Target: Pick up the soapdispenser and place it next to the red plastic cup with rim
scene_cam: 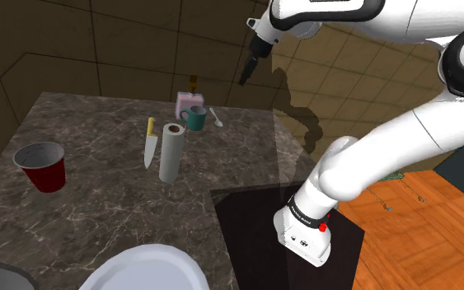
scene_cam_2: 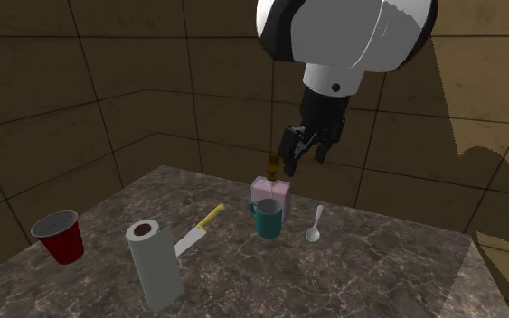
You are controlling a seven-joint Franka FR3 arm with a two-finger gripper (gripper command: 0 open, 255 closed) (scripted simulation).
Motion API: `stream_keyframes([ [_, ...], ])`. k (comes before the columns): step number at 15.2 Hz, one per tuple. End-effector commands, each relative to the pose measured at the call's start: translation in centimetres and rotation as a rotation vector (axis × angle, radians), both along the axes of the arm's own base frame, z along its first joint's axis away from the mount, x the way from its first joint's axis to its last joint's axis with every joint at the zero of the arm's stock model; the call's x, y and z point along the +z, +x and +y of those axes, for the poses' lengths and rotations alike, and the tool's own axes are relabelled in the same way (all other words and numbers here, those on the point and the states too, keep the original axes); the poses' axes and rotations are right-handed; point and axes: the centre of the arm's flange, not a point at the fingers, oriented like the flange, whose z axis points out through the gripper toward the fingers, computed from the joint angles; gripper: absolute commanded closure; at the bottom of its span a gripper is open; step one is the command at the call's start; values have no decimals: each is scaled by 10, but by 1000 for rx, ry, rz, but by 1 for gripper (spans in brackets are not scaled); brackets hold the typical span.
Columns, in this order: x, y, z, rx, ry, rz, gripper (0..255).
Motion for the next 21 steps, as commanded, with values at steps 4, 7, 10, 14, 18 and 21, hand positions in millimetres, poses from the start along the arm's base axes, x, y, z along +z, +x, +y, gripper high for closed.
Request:
stream_keyframes([
  [4,-41,53,-19,124,10,-11,0],
  [7,-65,85,-28,197,17,-17,0],
  [10,-89,117,-33,270,24,-22,0],
  [14,-121,161,-37,368,34,-29,0],
  [18,-153,205,-36,465,43,-37,0],
  [21,-171,224,-33,505,47,-40,0],
])
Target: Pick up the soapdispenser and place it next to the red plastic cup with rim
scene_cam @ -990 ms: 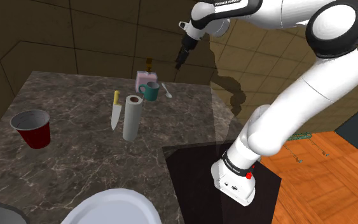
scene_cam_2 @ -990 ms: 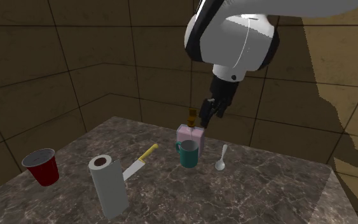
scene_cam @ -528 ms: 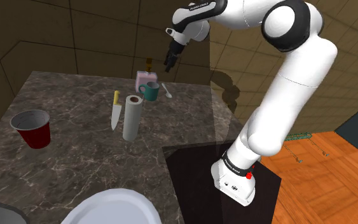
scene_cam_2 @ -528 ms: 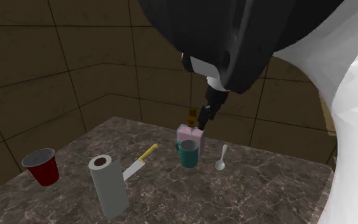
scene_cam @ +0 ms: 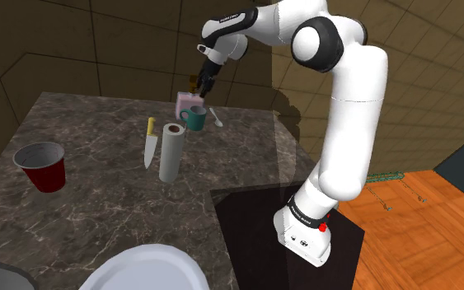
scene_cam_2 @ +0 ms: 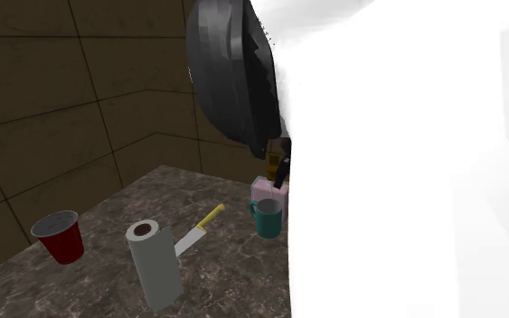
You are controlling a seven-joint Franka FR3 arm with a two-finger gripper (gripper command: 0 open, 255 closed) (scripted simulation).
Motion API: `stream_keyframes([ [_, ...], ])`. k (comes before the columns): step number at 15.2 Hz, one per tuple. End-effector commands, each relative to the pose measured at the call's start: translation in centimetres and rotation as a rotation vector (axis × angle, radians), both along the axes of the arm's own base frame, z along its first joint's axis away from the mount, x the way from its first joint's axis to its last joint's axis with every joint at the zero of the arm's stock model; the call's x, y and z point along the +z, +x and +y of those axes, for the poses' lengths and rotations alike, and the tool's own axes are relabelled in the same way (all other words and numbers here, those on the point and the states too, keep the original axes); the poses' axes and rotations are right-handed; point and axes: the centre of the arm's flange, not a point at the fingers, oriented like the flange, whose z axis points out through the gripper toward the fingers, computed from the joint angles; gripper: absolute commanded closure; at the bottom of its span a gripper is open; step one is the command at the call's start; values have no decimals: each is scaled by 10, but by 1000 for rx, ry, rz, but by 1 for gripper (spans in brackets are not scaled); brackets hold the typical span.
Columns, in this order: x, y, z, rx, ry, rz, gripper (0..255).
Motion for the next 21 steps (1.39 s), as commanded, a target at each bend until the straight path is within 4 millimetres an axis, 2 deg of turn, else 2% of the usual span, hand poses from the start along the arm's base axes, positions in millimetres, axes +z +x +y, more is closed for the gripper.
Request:
stream_keyframes([
  [1,-12,5,1,11,2,-2,0],
  [7,-41,8,7,11,2,-2,0],
  [14,-41,8,7,11,2,-2,0],
  [15,-41,8,7,11,2,-2,255],
  [21,-40,9,7,11,2,-2,255],
])
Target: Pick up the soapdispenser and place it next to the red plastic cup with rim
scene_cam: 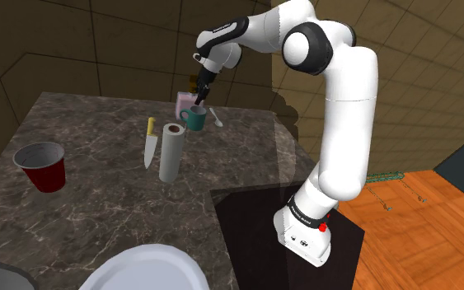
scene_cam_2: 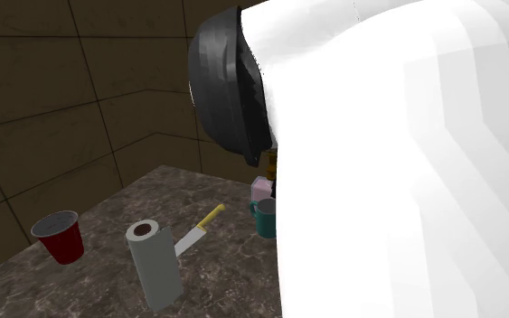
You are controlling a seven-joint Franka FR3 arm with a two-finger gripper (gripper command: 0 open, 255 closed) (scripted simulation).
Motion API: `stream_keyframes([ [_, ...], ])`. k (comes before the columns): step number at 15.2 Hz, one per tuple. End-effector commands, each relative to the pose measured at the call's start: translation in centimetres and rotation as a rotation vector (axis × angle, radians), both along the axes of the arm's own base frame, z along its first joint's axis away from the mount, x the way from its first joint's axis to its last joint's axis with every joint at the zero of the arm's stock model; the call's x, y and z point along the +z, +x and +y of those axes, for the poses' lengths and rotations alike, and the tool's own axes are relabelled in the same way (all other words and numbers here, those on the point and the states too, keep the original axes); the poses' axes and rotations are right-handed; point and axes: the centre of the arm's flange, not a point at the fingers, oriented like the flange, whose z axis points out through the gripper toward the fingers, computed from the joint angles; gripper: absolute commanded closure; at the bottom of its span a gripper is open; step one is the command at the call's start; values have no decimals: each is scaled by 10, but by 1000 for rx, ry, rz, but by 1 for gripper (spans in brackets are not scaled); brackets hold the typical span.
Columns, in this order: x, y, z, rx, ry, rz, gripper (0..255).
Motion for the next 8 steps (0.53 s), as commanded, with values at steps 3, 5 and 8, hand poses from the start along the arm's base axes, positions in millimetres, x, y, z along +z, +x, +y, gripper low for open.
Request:
stream_keyframes([
  [3,-1,0,0,0,0,0,255],
  [5,10,0,0,0,0,0,255],
  [8,26,0,0,0,0,0,255],
])
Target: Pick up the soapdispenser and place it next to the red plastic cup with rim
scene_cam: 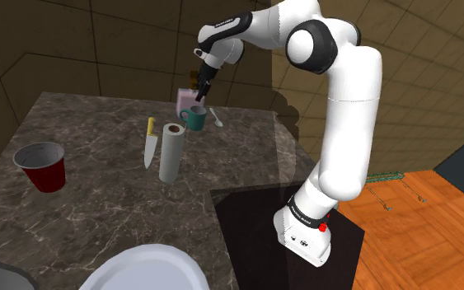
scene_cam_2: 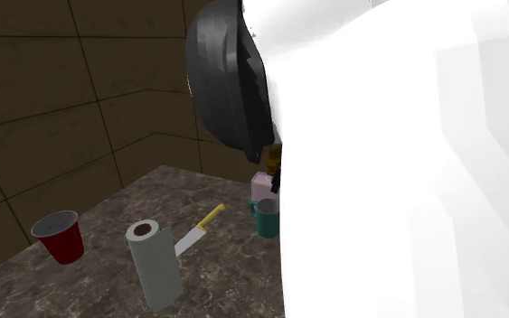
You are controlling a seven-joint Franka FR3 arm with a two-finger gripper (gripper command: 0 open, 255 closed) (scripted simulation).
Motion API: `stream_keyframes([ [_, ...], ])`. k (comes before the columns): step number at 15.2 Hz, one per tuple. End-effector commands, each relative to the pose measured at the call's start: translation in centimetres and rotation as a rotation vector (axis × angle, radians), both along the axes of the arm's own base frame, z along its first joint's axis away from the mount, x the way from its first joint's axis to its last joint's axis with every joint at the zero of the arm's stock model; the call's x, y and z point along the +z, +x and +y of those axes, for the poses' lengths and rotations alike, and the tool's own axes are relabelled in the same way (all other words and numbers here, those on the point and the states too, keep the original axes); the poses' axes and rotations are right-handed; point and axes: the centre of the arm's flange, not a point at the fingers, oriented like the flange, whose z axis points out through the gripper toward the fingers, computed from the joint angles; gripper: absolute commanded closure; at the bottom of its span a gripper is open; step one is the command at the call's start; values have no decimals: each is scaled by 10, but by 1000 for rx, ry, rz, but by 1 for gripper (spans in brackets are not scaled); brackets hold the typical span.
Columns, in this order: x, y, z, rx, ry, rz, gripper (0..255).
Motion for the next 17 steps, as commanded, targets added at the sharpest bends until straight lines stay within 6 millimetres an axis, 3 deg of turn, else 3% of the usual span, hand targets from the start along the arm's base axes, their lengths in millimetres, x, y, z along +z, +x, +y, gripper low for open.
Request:
stream_keyframes([
  [1,11,1,-1,0,0,0,255],
  [17,95,1,-1,0,0,0,255],
])
